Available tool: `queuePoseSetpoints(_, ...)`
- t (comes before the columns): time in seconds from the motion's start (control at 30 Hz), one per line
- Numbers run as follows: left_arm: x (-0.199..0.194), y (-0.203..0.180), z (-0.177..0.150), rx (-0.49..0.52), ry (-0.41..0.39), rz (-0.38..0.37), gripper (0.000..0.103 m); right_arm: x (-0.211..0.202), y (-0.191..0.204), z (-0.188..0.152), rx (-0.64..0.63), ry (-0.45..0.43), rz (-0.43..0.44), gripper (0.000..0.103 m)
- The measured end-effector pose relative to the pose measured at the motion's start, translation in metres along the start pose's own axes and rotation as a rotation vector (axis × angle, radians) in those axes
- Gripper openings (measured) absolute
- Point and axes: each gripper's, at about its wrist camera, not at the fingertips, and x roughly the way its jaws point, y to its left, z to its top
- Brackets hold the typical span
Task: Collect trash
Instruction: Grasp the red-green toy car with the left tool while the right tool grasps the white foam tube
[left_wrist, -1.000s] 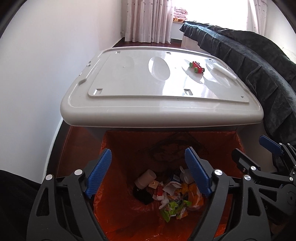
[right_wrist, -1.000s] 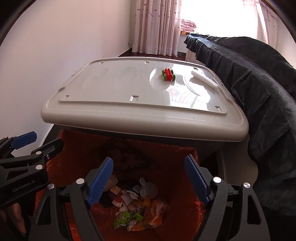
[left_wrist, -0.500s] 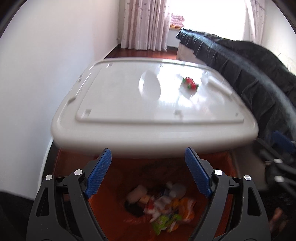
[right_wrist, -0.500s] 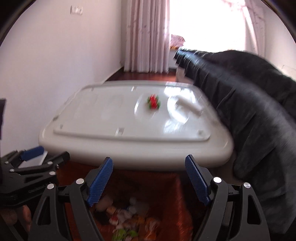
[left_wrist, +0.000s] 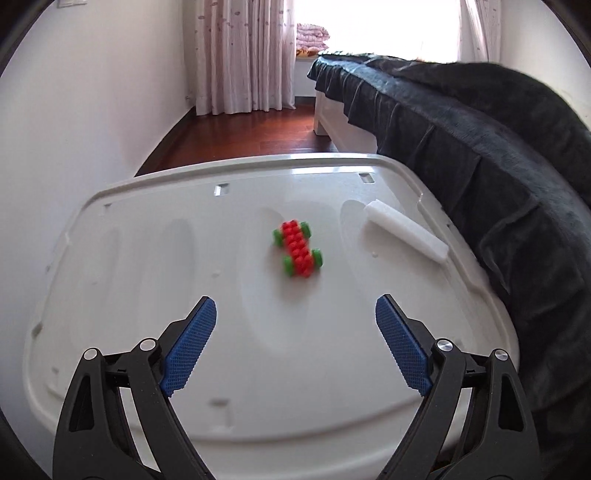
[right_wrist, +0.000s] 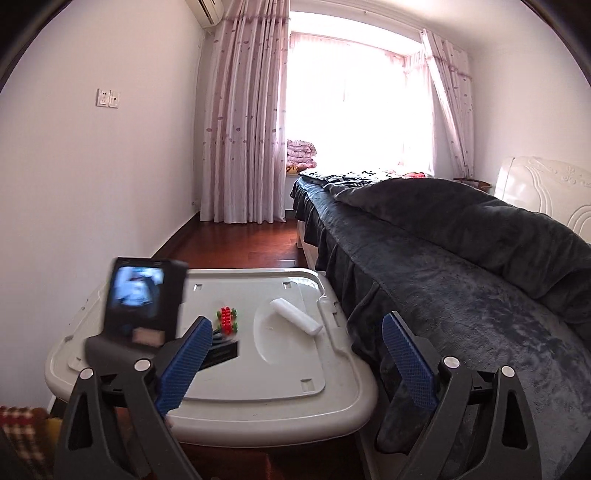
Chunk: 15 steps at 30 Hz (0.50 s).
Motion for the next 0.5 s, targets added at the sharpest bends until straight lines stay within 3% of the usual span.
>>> queuePoseSetpoints(0.2, 0.069, -0.022, 0.027, -0.013, 0.046, 0.036, 0.086, 0.013, -0.012, -0.004, 0.011, 0.021, 0.009, 0.092)
queuePoseSetpoints(0.43, 0.115, -0.011, 0.038, -0.091, 0.089, 0.076, 0.085, 0.015, -0.011, -0.005, 0.022, 0.036, 0.057, 0.092)
queuePoseSetpoints(0.5, 0.125, -0.009, 0.038, -0.106, 0.105, 0.065, 0.076, 0.014, -0.009, -0.005, 0.017, 0.033, 0.06, 0.092)
